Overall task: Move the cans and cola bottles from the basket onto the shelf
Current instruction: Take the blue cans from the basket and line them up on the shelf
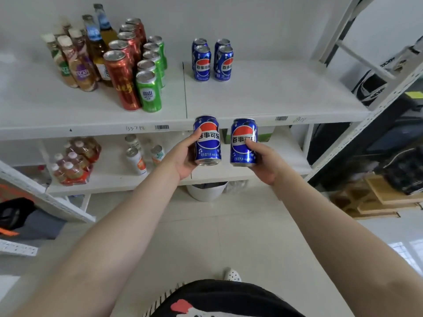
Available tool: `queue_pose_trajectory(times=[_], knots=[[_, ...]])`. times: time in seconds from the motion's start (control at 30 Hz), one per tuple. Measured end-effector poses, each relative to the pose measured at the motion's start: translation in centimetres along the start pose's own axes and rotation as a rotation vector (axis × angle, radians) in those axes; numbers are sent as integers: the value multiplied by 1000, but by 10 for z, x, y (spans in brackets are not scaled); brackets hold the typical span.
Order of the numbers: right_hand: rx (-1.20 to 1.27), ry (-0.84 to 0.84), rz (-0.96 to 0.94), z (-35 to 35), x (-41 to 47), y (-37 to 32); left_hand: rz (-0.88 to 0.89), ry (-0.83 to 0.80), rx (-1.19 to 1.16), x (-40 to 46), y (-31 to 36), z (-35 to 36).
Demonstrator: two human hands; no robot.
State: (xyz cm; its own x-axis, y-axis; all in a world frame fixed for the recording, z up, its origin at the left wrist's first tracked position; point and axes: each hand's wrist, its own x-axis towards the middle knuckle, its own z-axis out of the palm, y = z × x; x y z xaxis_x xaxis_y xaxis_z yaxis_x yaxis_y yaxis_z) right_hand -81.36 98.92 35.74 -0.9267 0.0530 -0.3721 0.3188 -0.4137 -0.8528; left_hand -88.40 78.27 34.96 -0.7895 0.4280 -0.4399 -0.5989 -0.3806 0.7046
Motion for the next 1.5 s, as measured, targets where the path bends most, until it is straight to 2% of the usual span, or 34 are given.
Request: queue_pose_trajectory(times=[0.23,0.47,0.77,1.03,1.17,1.27,1.3,1.37,1.43,1.5], knots=[[-102,-102,-55,-40,85,-69,90,-1,26,73,33,42],[-229,-105,-131,-40,168,-114,227,24,151,151,92,45],[-312,-108,-203,-29,258,-132,308,2,365,233,137,22],[-399,-185,-269,-31,289,-132,412,47,484,249,136,7],[-445,-148,-298,-31,289,-125,448,21,524,241,133,5],[-534,-9,-323,-21,286,-120,498,-1,555,239,119,9],[-555,52,-334,-17,286,-119,521,45,569,242,113,14],[-597,146,-355,-13,287,-118,590,236,594,248,105,23],[-652,179,-377,-11,290,-119,658,395,658,254,104,26],[-680,180,-373,-11,293,-123,681,437,742,258,108,25]])
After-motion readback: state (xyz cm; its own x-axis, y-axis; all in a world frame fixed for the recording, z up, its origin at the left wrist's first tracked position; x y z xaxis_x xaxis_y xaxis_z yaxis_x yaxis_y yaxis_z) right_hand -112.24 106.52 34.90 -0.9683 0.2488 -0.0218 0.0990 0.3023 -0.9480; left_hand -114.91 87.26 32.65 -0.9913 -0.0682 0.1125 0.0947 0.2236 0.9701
